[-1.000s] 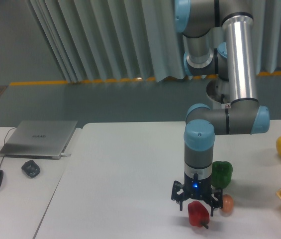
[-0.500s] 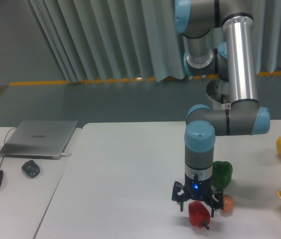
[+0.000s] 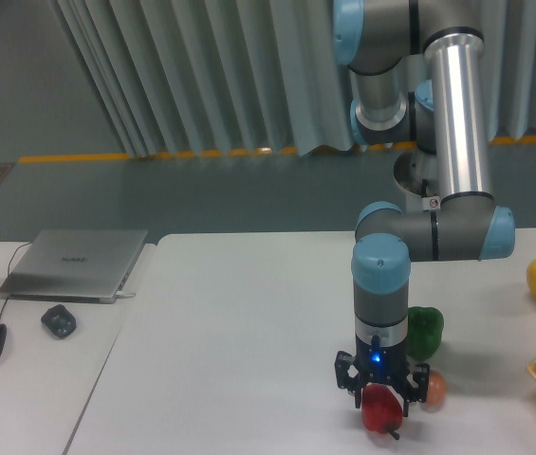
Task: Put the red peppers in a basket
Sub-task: 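Close the gripper on the red bell pepper, then lift the red pepper and carry it toward the yellow basket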
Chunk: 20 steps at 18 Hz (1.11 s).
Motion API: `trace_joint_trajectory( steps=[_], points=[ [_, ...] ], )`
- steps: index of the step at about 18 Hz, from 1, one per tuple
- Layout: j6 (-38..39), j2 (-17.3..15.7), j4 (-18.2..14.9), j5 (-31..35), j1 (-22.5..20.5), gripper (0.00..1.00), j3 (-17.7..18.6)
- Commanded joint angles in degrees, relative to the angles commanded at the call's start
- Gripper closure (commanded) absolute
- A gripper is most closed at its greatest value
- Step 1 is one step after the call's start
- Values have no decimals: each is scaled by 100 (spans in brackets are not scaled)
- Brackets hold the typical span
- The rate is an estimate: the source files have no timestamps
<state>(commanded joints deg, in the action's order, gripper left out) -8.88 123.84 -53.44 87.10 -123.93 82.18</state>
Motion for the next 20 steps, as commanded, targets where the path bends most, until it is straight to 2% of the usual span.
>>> trace_joint_trajectory(
  steps=[5,10,13,14,17,20],
  points=[
    [-113,-88,-9,-9,-44,42,-26],
    [-456,-439,-79,-17,-220,42,-132],
    [-1114,-623,-289,0,-334,42,-158],
    [-1516,-702,-447,0,-412,42,-158],
    [-2396,-904,-641,-9,-605,42,-158],
    [-3600,-1045,-1097,0,-790,41,-132]
  ],
)
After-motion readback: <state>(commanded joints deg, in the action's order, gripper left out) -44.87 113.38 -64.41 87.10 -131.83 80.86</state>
